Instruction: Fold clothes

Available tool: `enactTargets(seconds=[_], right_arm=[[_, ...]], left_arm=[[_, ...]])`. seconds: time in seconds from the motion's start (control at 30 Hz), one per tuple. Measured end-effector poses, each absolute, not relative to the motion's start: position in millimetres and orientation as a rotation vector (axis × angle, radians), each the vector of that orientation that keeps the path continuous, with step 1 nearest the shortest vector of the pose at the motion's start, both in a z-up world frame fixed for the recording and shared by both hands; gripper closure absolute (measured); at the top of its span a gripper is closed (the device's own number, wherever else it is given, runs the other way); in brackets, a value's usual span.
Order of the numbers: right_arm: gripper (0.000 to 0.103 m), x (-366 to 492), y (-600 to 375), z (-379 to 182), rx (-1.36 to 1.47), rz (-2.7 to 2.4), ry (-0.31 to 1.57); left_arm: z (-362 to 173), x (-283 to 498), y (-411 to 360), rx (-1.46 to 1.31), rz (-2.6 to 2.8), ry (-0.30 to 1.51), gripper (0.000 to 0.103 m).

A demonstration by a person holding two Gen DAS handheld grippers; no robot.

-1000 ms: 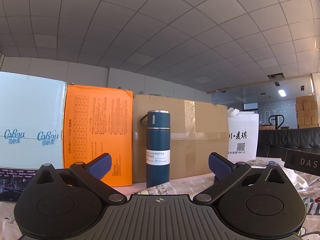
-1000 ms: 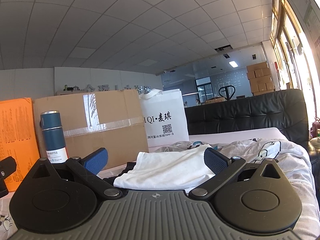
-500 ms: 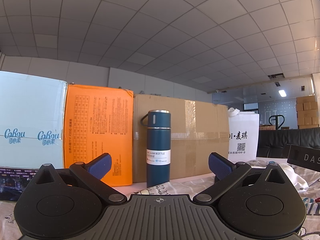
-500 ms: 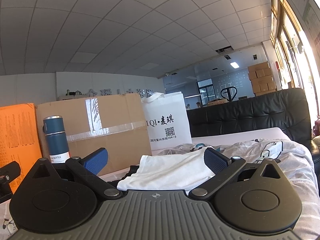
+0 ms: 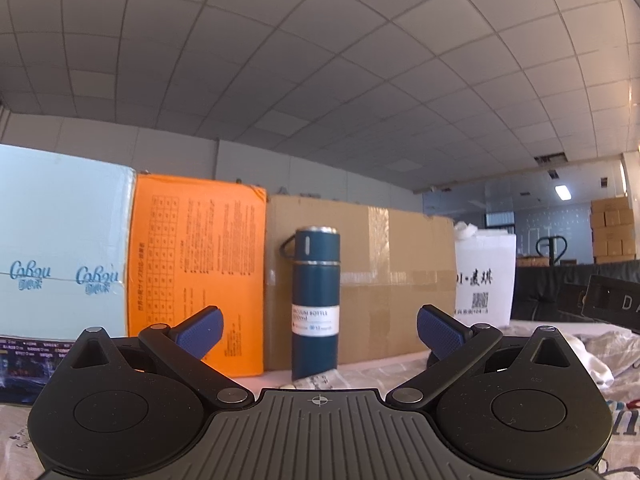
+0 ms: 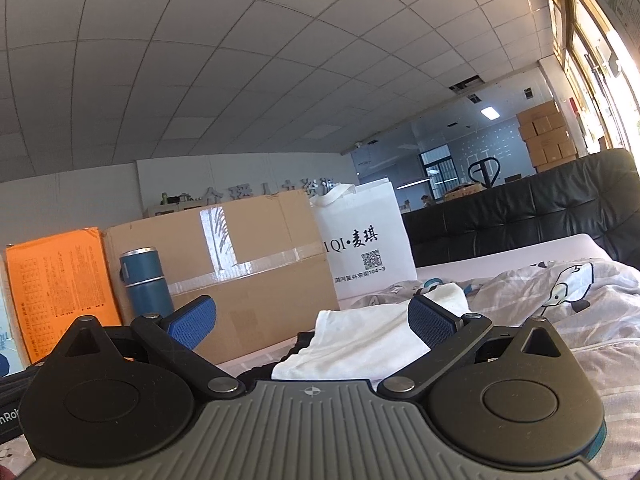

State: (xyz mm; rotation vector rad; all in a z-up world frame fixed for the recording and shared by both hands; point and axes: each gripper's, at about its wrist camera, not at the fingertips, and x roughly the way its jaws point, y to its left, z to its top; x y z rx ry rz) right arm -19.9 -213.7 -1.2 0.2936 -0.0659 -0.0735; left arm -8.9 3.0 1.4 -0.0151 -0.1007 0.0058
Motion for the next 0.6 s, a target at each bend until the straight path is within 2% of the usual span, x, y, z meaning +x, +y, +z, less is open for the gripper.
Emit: enactTargets(seconds=[0.6], right_arm=[[0.000, -23, -217, -1, 0.350, 0.027, -0.047]], left_arm=[[5, -25, 5, -0.018, 0.045, -0.223, 0.000]])
